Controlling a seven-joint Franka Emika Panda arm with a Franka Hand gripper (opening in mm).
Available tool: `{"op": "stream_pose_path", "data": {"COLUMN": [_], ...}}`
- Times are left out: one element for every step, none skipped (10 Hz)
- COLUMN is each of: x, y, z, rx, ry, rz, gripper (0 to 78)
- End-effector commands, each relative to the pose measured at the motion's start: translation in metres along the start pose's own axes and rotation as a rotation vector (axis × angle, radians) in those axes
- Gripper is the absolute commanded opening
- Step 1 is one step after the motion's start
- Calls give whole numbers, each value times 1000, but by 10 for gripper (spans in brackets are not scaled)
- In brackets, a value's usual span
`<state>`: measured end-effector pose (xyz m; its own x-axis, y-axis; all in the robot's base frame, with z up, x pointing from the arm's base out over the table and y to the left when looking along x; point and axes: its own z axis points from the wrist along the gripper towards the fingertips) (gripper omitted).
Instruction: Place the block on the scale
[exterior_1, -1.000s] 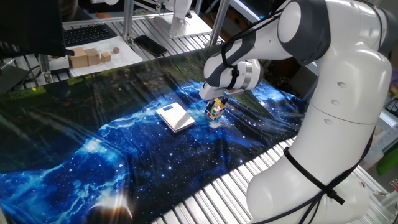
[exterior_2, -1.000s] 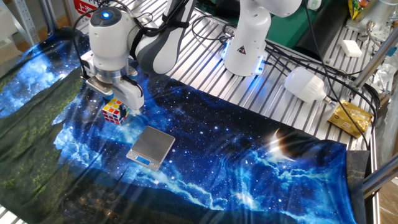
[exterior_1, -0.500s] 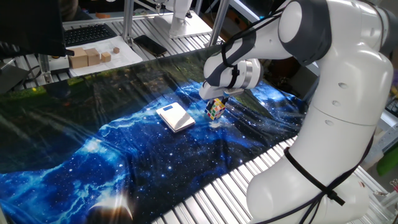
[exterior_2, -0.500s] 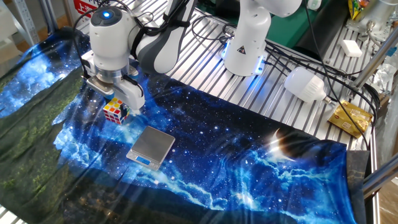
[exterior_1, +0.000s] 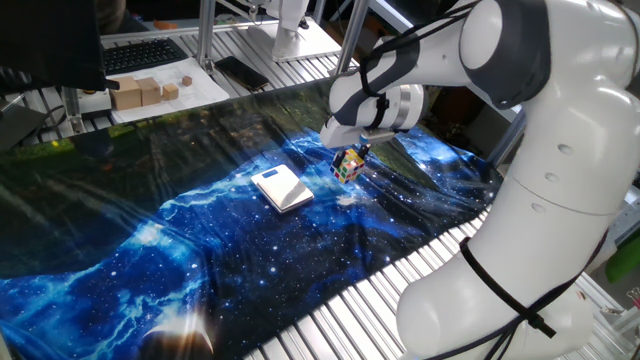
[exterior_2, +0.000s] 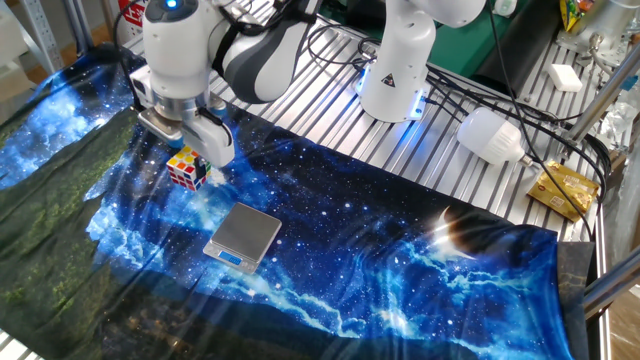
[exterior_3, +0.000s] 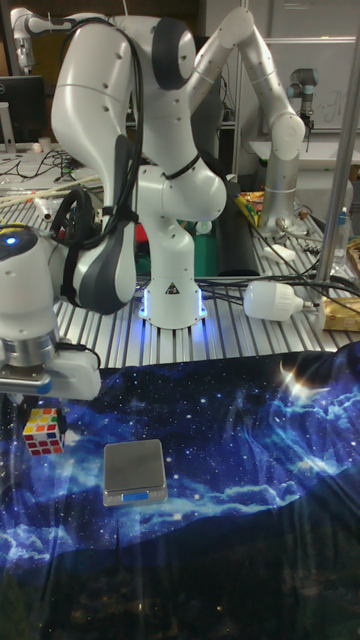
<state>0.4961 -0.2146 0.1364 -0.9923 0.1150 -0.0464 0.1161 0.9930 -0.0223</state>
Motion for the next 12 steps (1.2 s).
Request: {"op": "stream_pose_path", "data": {"x": [-6, -9, -13, -13, -15, -15, -15, -15, -15, -15, -15, -15], "y": [6, 7, 12, 14, 19, 20, 20, 20, 20, 20, 20, 20], "z": [-10, -10, -16, -20, -26, -27, -27, -27, -27, -27, -27, -27], "rx": [-3, -4, -1, 0, 0, 2, 3, 7, 5, -19, -14, -13], "ry": [-2, -3, -9, -9, -2, 1, -1, -1, -1, 9, 16, 19], "rz": [55, 65, 90, 97, 109, 117, 123, 127, 123, 75, 24, 11], "gripper": [14, 14, 14, 14, 14, 14, 14, 14, 14, 14, 14, 14]}}
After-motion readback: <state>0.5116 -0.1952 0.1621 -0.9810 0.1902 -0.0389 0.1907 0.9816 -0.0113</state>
